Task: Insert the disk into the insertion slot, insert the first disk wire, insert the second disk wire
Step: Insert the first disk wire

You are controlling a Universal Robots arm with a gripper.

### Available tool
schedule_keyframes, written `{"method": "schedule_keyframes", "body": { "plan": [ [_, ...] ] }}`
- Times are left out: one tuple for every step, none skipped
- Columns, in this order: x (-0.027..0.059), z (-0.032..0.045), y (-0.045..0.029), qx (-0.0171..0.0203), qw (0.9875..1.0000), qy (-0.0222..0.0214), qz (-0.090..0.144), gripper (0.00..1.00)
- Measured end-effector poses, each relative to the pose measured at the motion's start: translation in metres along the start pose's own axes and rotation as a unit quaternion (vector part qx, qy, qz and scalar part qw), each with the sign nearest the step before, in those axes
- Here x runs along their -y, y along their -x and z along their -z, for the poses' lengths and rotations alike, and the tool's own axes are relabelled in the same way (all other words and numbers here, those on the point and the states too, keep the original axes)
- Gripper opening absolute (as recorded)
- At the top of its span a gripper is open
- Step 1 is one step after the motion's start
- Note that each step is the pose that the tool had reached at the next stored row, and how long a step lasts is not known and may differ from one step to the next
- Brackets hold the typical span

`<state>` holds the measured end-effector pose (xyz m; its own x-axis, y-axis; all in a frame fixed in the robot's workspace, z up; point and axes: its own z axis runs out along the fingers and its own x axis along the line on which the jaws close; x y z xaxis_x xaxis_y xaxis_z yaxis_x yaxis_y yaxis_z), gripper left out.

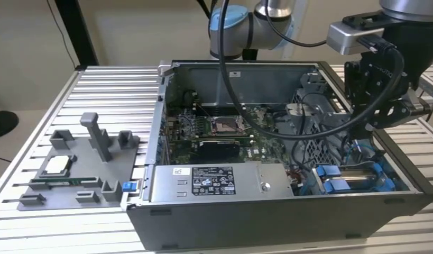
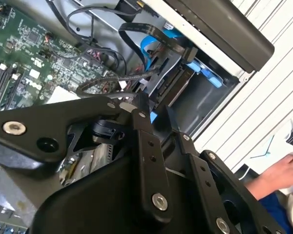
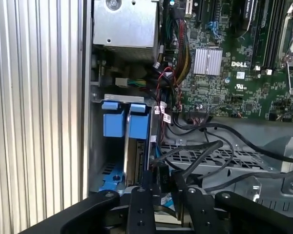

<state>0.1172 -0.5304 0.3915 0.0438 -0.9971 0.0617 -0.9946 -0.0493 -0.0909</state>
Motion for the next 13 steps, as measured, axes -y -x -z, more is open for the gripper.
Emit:
{"method": "schedule_keyframes", "body": {
  "plan": [
    [-0.0005,0.0001,0.0000,-0.0022,1.0000,0.0001,0.000,1.00],
    [-0.0010,0.0001,0.0000,-0.0045,1.0000,0.0002,0.001,1.00],
    [-0.0018,0.0001,0.0001,-0.0070,1.0000,0.0003,0.001,1.00],
    [-0.0026,0.0002,0.0004,-0.0095,1.0000,0.0004,0.002,1.00],
    [-0.0038,0.0002,0.0010,-0.0119,0.9999,0.0003,0.002,1.00],
    [-0.0050,0.0002,0.0017,-0.0139,0.9999,0.0002,0.002,1.00],
    [-0.0060,0.0003,0.0024,-0.0156,0.9999,-0.0001,0.002,1.00],
    [-0.0074,0.0004,0.0034,-0.0165,0.9999,-0.0007,0.002,1.00],
    [-0.0082,0.0004,0.0041,-0.0172,0.9998,-0.0013,0.002,1.00],
    [-0.0089,0.0003,0.0050,-0.0181,0.9998,-0.0021,0.002,1.00],
    [-0.0093,0.0002,0.0059,-0.0188,0.9998,-0.0028,0.003,1.00],
    [-0.0095,0.0000,0.0073,-0.0196,0.9998,-0.0038,0.003,1.00],
    [-0.0094,-0.0002,0.0090,-0.0201,0.9998,-0.0050,0.003,1.00]
  ]
}}
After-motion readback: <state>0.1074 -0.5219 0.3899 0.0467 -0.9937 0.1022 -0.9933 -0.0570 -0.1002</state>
